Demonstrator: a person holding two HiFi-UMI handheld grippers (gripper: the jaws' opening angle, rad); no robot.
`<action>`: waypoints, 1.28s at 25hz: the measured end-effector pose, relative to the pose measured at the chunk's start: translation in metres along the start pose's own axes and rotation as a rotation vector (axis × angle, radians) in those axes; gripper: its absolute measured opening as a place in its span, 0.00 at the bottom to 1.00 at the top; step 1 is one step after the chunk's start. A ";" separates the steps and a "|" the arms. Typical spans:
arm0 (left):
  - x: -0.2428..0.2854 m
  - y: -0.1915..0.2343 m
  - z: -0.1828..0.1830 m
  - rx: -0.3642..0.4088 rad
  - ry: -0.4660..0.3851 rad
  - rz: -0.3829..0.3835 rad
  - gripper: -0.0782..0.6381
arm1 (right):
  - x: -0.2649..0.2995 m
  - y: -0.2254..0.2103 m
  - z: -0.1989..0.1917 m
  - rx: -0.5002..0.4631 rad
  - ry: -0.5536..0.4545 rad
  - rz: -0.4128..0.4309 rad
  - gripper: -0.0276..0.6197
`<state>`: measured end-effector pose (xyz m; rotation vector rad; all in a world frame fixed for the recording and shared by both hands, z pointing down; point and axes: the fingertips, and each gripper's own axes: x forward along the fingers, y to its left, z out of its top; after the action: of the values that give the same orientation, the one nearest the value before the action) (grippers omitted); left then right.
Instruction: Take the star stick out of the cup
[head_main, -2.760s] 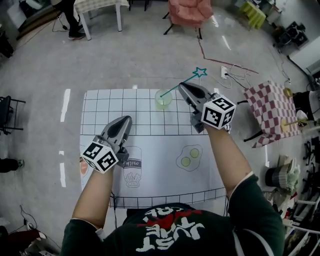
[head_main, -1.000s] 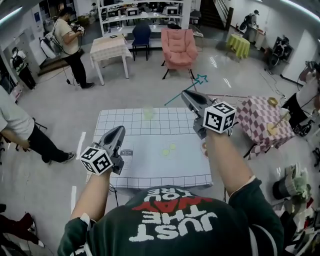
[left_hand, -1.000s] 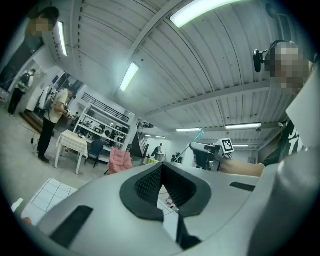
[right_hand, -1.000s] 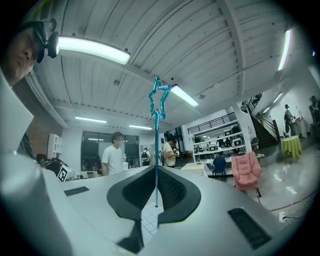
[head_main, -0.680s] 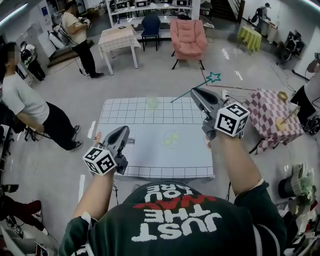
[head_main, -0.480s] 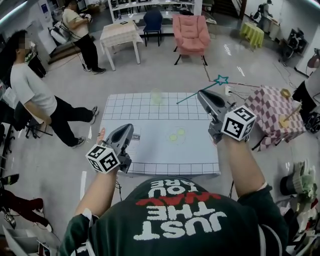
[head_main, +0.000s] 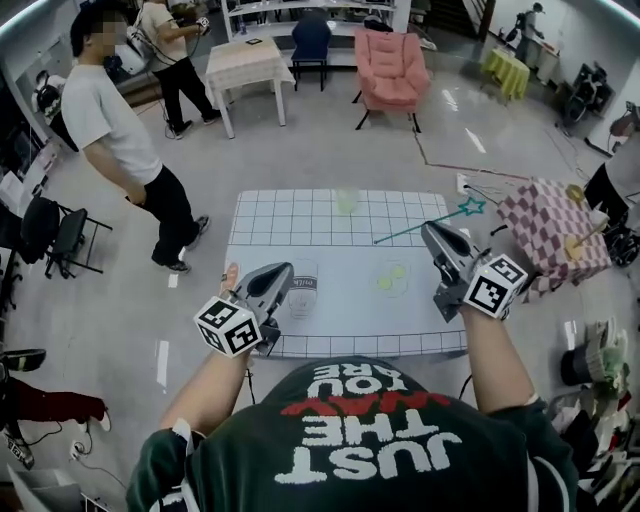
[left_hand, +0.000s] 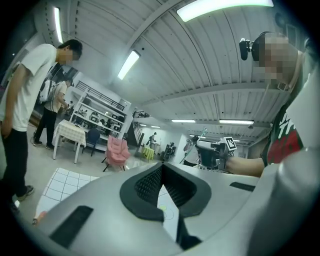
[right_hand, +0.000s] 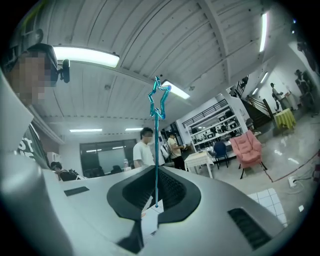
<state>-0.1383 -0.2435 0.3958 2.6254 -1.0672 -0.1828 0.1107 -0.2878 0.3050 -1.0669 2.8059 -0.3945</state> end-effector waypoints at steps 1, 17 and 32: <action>-0.008 0.008 0.001 -0.005 0.000 -0.003 0.10 | 0.007 0.006 -0.005 0.013 0.004 -0.005 0.11; 0.006 0.006 -0.098 -0.088 0.122 -0.010 0.10 | -0.001 -0.020 -0.142 0.243 0.142 -0.039 0.11; 0.002 0.004 -0.175 -0.149 0.248 0.014 0.10 | -0.016 -0.037 -0.253 0.558 0.195 -0.060 0.11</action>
<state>-0.0998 -0.2073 0.5630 2.4303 -0.9484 0.0636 0.0965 -0.2531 0.5582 -1.0169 2.5575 -1.2544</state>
